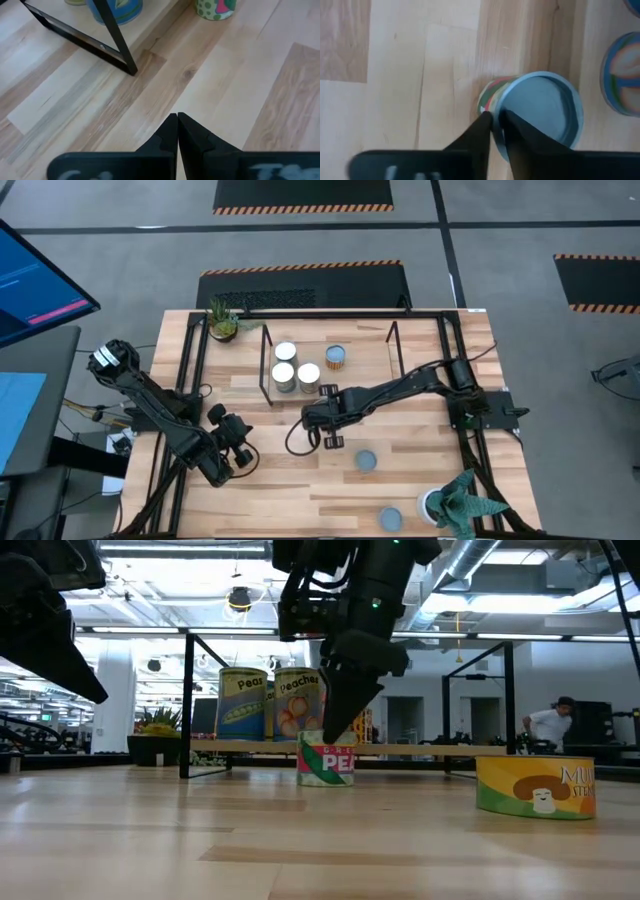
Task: Pick and place cans onto a shelf
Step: Put the canned green peas on the shelf
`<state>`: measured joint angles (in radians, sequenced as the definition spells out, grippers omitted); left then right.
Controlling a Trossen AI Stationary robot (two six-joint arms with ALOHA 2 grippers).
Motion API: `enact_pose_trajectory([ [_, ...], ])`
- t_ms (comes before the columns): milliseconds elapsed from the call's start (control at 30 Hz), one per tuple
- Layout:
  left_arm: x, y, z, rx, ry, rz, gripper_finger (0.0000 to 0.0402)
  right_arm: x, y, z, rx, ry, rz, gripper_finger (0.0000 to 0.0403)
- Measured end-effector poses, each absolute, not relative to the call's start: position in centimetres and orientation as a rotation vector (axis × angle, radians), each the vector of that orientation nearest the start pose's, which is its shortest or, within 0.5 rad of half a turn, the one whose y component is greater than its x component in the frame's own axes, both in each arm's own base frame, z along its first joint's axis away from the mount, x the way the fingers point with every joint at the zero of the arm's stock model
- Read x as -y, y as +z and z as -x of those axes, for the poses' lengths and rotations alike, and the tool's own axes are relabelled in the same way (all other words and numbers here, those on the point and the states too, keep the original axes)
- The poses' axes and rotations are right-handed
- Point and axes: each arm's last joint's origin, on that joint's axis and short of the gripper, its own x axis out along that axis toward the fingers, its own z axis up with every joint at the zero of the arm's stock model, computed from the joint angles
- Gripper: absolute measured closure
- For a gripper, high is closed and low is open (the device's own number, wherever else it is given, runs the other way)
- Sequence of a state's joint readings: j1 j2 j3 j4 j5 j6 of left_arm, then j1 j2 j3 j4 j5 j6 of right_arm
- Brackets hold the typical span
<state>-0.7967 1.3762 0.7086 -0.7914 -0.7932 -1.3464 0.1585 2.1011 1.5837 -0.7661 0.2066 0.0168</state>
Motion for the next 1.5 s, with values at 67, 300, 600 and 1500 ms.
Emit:
enact_pose_trajectory([
  [67, 13.5, 17.0, -16.0, -0.762, 0.605, 0.193, 0.0401, -6.3, 17.0, -41.8, -1.265, -0.050, 0.213, 0.0355],
  [300, 13.5, 17.1, -16.1, -0.757, 0.605, 0.195, 0.0401, -7.6, 18.3, -41.1, -1.367, -0.048, 0.270, 0.0385],
  [600, 13.5, 17.1, -16.1, -0.754, 0.605, 0.195, 0.0401, -10.0, 23.6, -39.8, -1.457, -0.124, 0.408, 0.0390],
  [1500, 12.9, 16.1, -15.6, -0.734, 0.637, 0.193, 0.0401, 0.0, 24.7, -36.0, -1.204, -0.244, 0.214, 0.0387],
])
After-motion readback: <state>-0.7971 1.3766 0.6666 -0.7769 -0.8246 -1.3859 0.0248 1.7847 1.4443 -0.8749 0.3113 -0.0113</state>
